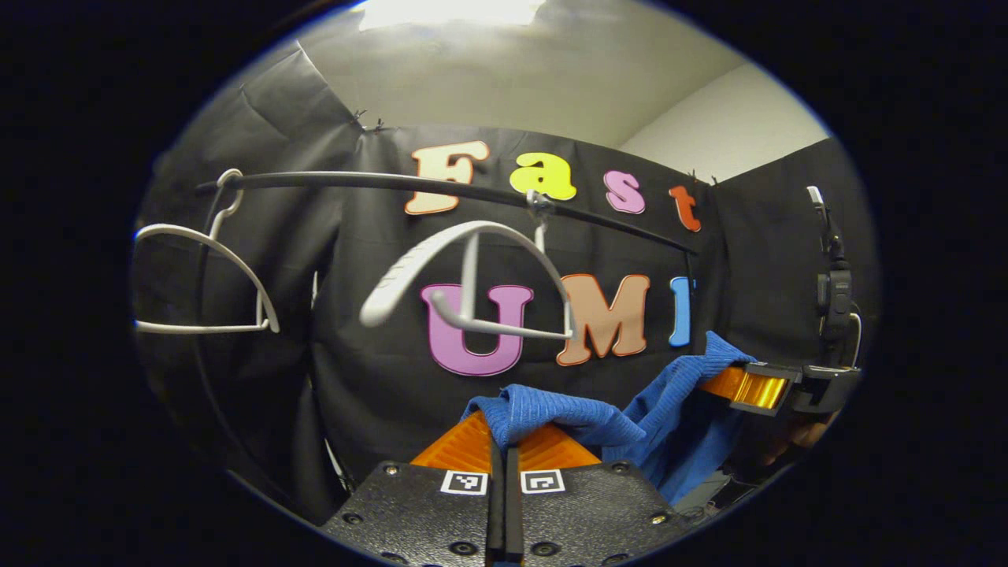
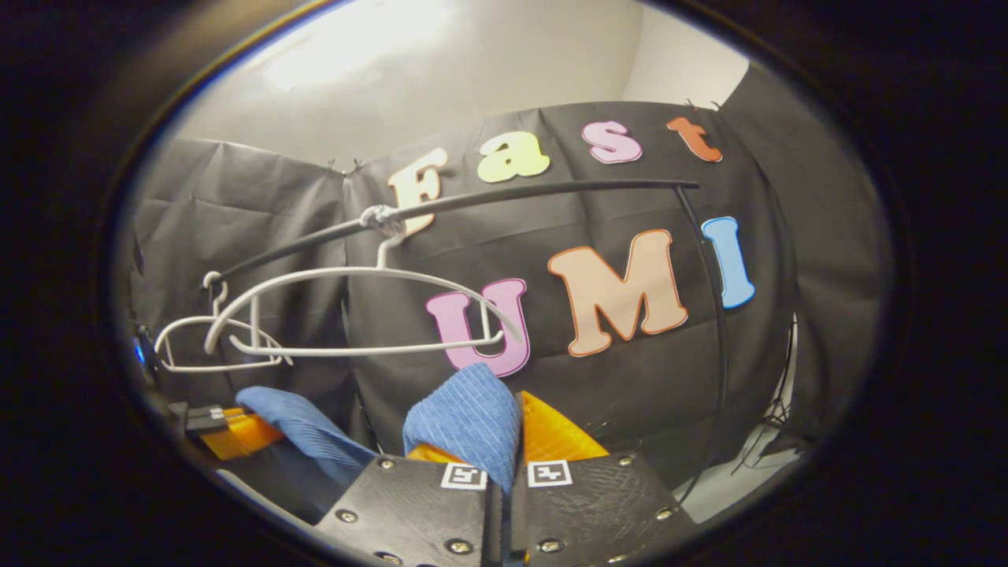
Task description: Grasp the clothes on the hanger with both hands and then place them into the laundry hamper below.
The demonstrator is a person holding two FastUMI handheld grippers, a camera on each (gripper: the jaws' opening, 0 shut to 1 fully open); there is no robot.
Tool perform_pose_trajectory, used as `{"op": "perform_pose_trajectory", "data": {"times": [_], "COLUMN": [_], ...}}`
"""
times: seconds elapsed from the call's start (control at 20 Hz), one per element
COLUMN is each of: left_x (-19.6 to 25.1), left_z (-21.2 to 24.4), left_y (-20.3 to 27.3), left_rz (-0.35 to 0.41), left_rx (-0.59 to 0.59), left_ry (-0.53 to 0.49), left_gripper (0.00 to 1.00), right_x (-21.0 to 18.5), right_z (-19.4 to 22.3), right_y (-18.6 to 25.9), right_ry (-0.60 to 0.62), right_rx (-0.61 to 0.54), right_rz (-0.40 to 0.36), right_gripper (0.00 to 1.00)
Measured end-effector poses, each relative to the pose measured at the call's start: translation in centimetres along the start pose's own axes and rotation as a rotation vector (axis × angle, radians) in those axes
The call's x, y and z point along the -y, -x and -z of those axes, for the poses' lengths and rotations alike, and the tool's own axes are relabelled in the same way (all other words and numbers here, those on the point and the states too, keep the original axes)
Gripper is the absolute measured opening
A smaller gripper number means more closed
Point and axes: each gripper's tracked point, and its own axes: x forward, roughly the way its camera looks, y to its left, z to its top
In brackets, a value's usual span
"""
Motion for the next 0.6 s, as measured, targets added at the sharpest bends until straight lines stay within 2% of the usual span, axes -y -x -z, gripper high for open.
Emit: {"op": "perform_pose_trajectory", "data": {"times": [0.15,0.35,0.6], "left_x": [2.8,5.7,7.6], "left_z": [-1.1,-2.5,-3.7], "left_y": [-0.6,-0.6,-1.1], "left_rz": [0.047,0.095,0.099], "left_rx": [0.025,0.046,0.074], "left_ry": [-0.006,0.055,0.059], "left_gripper": [0.01,0.02,0.02], "right_x": [0.5,0.7,0.7], "right_z": [-1.3,-2.1,-3.8], "right_y": [1.1,2.7,3.3], "right_ry": [0.020,0.045,0.078], "right_rx": [0.020,0.023,0.033], "right_rz": [0.014,0.035,0.062], "right_gripper": [0.07,0.07,0.07]}}
